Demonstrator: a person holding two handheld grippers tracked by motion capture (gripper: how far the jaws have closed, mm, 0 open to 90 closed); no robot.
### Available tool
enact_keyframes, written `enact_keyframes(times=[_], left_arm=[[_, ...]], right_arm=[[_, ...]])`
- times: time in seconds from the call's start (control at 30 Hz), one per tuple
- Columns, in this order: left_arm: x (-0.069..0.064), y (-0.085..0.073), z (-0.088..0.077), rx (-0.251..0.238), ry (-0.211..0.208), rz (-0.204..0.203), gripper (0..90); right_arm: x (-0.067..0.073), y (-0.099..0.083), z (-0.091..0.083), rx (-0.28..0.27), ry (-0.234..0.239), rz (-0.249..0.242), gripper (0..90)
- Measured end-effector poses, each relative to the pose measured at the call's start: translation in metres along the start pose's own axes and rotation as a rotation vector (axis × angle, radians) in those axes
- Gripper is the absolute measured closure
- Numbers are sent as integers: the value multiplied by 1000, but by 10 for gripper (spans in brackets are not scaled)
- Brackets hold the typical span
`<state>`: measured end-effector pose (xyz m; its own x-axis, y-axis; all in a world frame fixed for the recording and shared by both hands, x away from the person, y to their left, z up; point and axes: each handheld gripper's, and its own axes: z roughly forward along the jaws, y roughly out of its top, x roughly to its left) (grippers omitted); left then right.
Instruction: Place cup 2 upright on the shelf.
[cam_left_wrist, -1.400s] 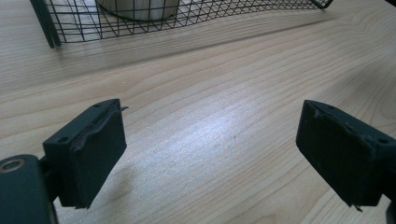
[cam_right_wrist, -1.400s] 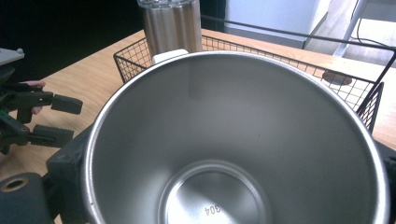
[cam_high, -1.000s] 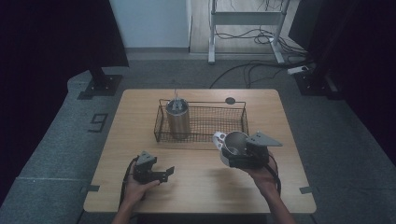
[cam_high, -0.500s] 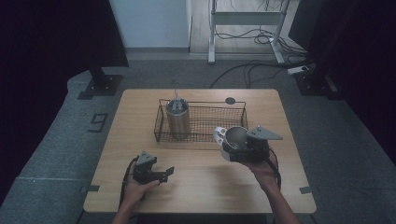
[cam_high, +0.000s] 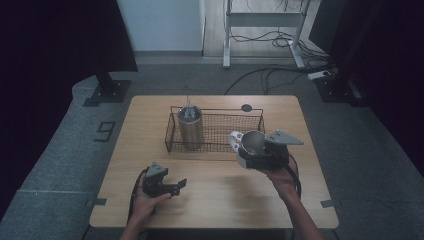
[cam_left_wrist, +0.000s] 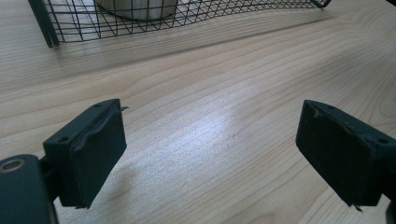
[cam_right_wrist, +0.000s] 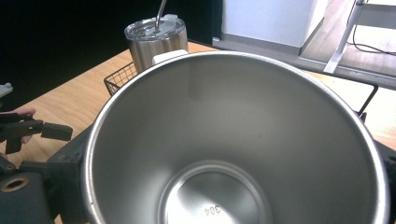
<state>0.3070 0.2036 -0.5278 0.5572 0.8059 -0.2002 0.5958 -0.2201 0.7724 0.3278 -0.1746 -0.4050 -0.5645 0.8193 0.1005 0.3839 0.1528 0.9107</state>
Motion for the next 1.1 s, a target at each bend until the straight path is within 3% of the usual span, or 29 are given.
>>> enact_keyframes(times=[1.1], left_arm=[[0, 0, 0, -2, -1, 1, 85]], right_arm=[[-5, 21, 7, -11, -13, -17, 64]])
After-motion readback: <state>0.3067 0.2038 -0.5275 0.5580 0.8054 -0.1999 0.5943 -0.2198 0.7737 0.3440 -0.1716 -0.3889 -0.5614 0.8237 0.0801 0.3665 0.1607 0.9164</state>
